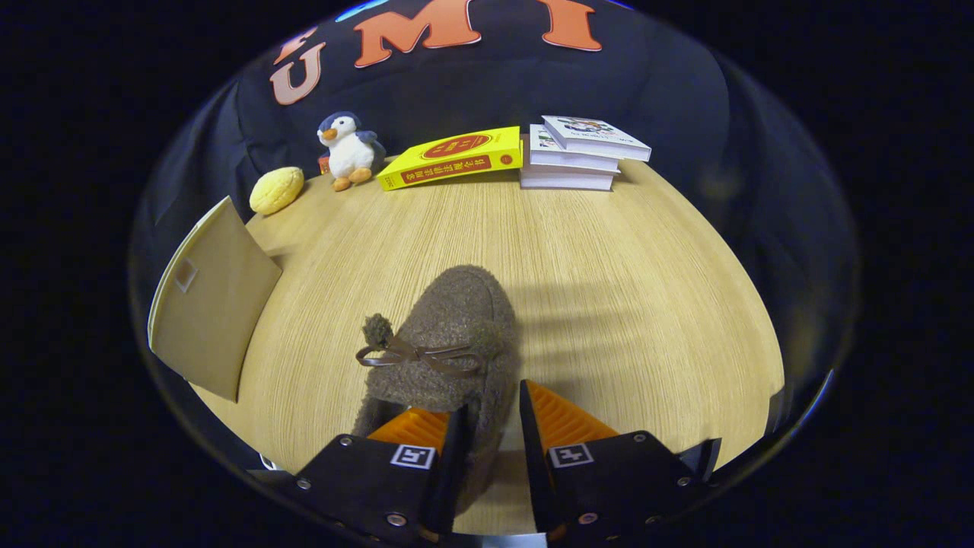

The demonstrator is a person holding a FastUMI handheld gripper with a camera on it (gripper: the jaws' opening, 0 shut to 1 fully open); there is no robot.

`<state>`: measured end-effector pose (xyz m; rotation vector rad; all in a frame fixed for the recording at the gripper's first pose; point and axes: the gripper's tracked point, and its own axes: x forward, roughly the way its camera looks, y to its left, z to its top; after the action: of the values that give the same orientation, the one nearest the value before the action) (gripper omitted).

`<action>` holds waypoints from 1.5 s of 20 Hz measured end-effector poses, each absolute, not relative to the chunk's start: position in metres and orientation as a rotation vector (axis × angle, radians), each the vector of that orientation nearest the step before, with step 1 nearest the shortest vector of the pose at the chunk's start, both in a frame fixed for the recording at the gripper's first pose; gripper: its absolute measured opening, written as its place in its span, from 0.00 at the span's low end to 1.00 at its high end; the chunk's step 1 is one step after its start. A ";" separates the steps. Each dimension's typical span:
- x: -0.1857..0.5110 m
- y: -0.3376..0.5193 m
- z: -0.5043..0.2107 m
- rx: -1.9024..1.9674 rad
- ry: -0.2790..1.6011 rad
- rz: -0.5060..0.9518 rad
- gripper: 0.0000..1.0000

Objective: Open the storage box then place both shoes into the box .Put the left shoe in first, then the right shoe, with the right side of both shoes facing outward in a uniform manner.

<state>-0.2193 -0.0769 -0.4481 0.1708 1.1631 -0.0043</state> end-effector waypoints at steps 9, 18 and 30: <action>-0.200 -0.064 -0.421 0.203 1.149 -0.124 0.05; -0.146 0.000 -0.328 0.285 1.071 -0.140 0.05; -0.093 0.135 -0.251 0.296 1.034 -0.022 0.05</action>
<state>-0.0927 0.1355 -0.2509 0.2956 1.0342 -0.0218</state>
